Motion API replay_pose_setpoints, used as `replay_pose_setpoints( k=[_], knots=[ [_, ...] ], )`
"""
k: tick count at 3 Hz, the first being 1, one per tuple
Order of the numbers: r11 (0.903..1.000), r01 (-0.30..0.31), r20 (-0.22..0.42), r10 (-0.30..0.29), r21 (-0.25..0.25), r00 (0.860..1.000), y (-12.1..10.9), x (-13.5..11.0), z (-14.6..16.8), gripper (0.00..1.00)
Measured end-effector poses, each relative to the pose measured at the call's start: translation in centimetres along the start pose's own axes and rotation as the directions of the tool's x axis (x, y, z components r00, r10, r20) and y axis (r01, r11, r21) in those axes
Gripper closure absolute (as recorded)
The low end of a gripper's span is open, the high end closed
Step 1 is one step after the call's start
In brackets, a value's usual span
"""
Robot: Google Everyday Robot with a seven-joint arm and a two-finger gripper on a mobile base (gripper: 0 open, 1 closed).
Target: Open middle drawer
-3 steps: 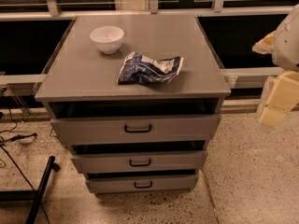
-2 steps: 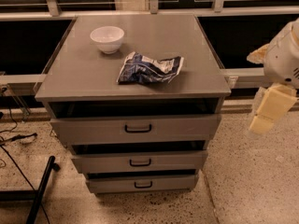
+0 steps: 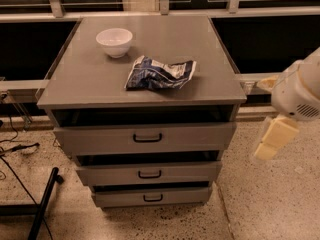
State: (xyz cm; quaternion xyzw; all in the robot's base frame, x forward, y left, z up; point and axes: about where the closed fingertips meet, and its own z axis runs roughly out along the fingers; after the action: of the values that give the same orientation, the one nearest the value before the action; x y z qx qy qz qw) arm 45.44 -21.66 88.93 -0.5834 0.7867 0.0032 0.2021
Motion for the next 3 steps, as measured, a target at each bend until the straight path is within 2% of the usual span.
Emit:
replay_pose_setpoints(
  k=[1, 2, 3],
  knots=[
    [0.9996, 0.007, 0.047, -0.006, -0.027, 0.999, 0.7, 1.2, 4.1, 0.00],
    [0.9960, 0.024, 0.119, -0.014, -0.086, 0.993, 2.3, 2.4, 8.2, 0.00],
    [0.9783, 0.030, 0.159, 0.003, -0.205, 0.987, 5.4, 4.2, 12.6, 0.00]
  ],
)
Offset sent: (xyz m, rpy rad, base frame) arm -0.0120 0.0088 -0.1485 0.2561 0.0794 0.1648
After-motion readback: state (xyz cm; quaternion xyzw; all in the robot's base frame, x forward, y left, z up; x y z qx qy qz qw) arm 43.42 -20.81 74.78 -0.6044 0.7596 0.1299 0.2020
